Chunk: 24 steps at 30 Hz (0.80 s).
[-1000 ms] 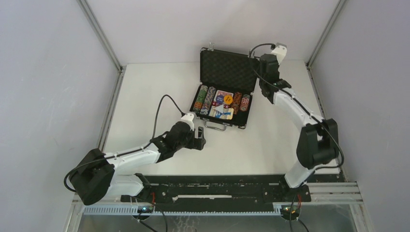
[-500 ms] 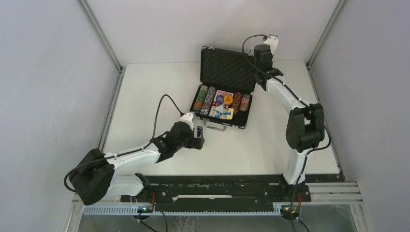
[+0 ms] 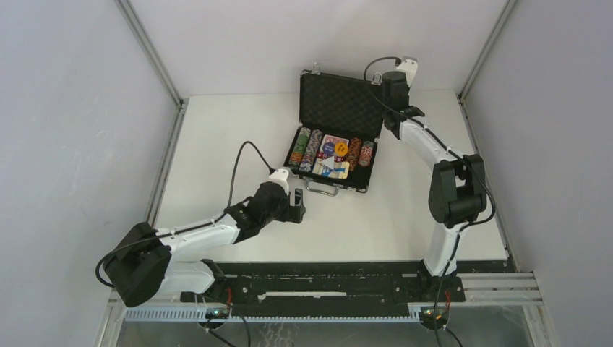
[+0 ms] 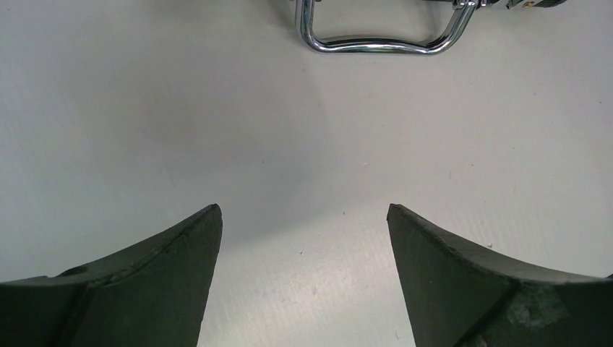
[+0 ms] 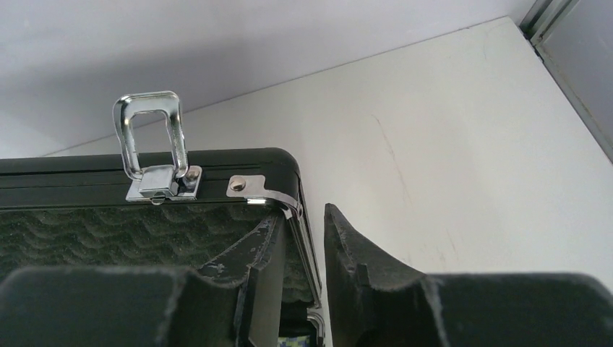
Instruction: Pack up texas hold em set
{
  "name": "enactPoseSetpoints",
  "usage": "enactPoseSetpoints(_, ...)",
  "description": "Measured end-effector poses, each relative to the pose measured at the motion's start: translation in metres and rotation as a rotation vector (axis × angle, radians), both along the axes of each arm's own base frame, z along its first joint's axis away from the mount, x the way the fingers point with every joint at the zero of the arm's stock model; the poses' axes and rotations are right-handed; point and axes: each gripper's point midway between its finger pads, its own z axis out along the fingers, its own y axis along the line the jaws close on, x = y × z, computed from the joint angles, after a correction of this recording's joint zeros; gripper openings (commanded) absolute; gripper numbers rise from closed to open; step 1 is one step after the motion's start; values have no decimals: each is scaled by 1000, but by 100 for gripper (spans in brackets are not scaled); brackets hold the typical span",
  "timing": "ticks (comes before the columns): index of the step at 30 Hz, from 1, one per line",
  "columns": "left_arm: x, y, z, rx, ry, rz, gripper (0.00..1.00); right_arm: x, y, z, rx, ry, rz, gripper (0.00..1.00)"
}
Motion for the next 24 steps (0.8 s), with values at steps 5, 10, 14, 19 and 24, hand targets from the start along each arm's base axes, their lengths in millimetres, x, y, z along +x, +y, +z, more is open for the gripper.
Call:
enactPoseSetpoints(5,0,0,0,0,0,0,89,-7,1,6,7,-13,13,32)
enactPoseSetpoints(10,0,0,0,0,0,-1,89,-2,-1,8,3,-9,17,21)
enactPoseSetpoints(14,0,0,0,1,0,0,89,7,0,6,-6,-4,17,19)
enactPoseSetpoints(19,0,0,-1,4,0,-2,89,9,-1,5,-9,-2,24,11)
enactPoseSetpoints(24,0,1,-5,15,7,-4,89,9,-2,4,-18,2,33,0)
